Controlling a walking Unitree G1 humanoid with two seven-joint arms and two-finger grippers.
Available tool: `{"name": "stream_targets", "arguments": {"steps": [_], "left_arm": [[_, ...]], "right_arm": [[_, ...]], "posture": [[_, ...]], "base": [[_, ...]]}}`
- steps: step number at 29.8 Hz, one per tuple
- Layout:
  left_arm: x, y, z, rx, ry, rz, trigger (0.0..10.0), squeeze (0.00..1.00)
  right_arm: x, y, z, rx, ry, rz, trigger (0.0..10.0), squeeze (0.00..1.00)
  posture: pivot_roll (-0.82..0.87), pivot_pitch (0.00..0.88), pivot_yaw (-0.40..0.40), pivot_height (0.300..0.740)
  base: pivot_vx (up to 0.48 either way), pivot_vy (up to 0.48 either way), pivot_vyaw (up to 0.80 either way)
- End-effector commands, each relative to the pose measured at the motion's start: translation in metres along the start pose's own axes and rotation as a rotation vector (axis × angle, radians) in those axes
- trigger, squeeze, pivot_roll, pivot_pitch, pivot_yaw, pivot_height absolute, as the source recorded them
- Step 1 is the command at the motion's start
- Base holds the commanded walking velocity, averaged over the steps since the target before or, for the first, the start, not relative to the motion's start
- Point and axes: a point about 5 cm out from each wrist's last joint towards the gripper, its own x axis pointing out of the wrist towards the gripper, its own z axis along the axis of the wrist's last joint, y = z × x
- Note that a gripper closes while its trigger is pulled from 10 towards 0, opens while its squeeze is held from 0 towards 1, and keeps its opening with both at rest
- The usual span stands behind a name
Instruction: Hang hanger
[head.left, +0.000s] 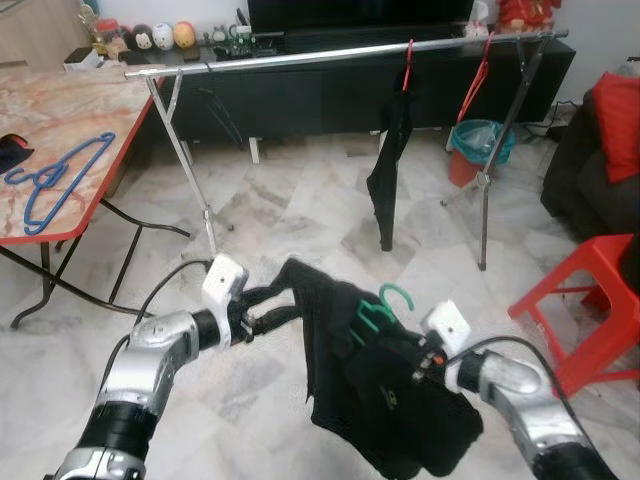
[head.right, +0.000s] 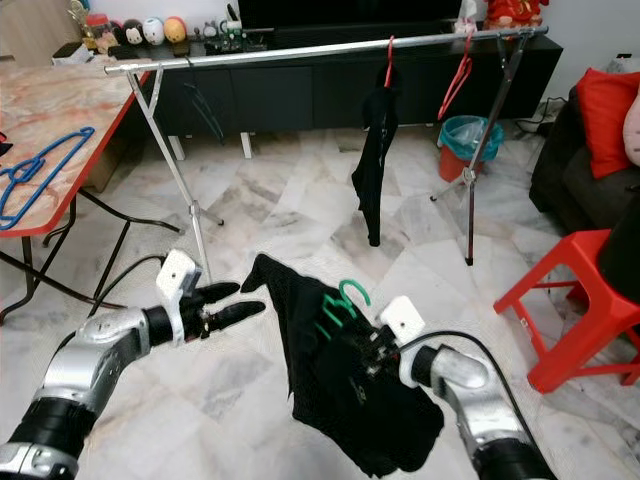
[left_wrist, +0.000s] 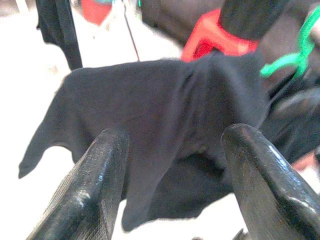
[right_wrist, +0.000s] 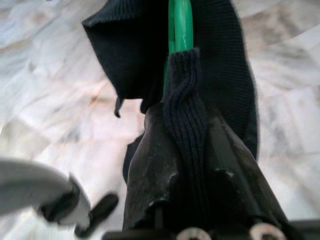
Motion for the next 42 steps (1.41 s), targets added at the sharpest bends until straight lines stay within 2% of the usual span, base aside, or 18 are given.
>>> {"name": "stream_targets", "arguments": {"steps": [1, 4, 9, 12, 15, 19, 21, 22, 23, 24, 29, 32, 34, 42], "left_arm": [[-0.004, 0.001, -0.004, 0.042, 0.04, -0.008, 10.0, 0.0], [-0.005, 0.0, -0.008, 0.079, 0.073, -0.034, 10.0, 0.0], [-0.01, -0.011, -0.002, 0.046, 0.024, -0.165, 10.0, 0.0], [-0.012, -0.018, 0.0, 0.032, 0.02, -0.25, 10.0, 0.0], [-0.009, -0.021, 0.004, 0.07, 0.023, -0.291, 10.0, 0.0], [-0.007, -0.02, 0.006, 0.082, 0.025, -0.28, 10.0, 0.0], [-0.007, -0.021, 0.007, 0.076, 0.023, -0.287, 10.0, 0.0], [-0.007, -0.021, 0.006, 0.069, 0.024, -0.286, 10.0, 0.24], [-0.007, -0.021, 0.006, 0.069, 0.024, -0.286, 10.0, 0.24], [-0.008, -0.022, 0.003, 0.059, 0.032, -0.285, 10.0, 1.0], [-0.01, -0.024, -0.006, 0.051, 0.056, -0.29, 10.0, 1.0], [-0.012, -0.028, -0.008, 0.053, 0.067, -0.321, 10.0, 1.0], [-0.012, -0.032, -0.008, 0.063, 0.075, -0.357, 10.0, 1.0], [-0.011, -0.042, -0.002, 0.088, 0.074, -0.438, 10.0, 1.0]], "right_arm": [[-0.005, -0.003, 0.01, -0.03, -0.027, 0.033, 10.0, 0.0], [-0.014, -0.006, 0.008, -0.033, -0.009, 0.072, 10.0, 0.0], [-0.026, -0.005, 0.014, -0.036, -0.044, 0.19, 10.0, 0.0], [-0.029, 0.0, 0.02, -0.02, -0.08, 0.283, 10.0, 0.0], [-0.029, 0.011, 0.021, -0.032, -0.05, 0.423, 10.0, 0.0], [-0.028, 0.011, 0.016, -0.055, 0.007, 0.444, 10.0, 0.0], [-0.028, 0.005, 0.014, -0.057, 0.024, 0.403, 10.0, 0.0], [-0.028, 0.004, 0.013, -0.063, 0.033, 0.395, 10.0, 0.0], [-0.028, 0.004, 0.013, -0.063, 0.033, 0.395, 10.0, 0.0], [-0.028, 0.003, 0.011, -0.069, 0.059, 0.386, 10.0, 0.0], [-0.027, 0.007, 0.006, -0.057, 0.094, 0.422, 10.0, 0.0], [-0.027, 0.013, -0.002, -0.04, 0.128, 0.488, 10.0, 0.0], [-0.029, 0.018, -0.005, -0.045, 0.136, 0.547, 10.0, 0.0], [-0.027, 0.022, -0.006, -0.04, 0.142, 0.592, 10.0, 0.0]], "posture": [[0.01, 0.026, 0.045, 0.74], [0.01, 0.028, 0.045, 0.74], [0.01, 0.029, 0.044, 0.74], [0.01, 0.029, 0.043, 0.74], [0.02, 0.026, 0.039, 0.74], [0.02, 0.029, 0.037, 0.74], [0.02, 0.03, 0.032, 0.74], [0.02, 0.031, 0.031, 0.74], [0.02, 0.031, 0.031, 0.74], [0.02, 0.03, 0.029, 0.74], [0.02, 0.031, 0.024, 0.74], [0.03, 0.031, 0.02, 0.74], [0.03, 0.031, 0.018, 0.74], [0.03, 0.02, 0.01, 0.74]], "base": [[0.0, 0.0, 0.0], [0.0, 0.0, 0.0], [0.0, 0.0, 0.0], [0.0, 0.0, 0.0], [0.0, 0.0, 0.0], [0.0, 0.0, 0.0], [0.0, 0.0, 0.0], [0.0, 0.0, 0.0], [0.0, 0.0, 0.0], [0.0, 0.0, 0.0], [0.0, 0.0, 0.0], [0.0, 0.0, 0.0], [0.0, 0.0, 0.0], [0.0, 0.0, 0.0]]}}
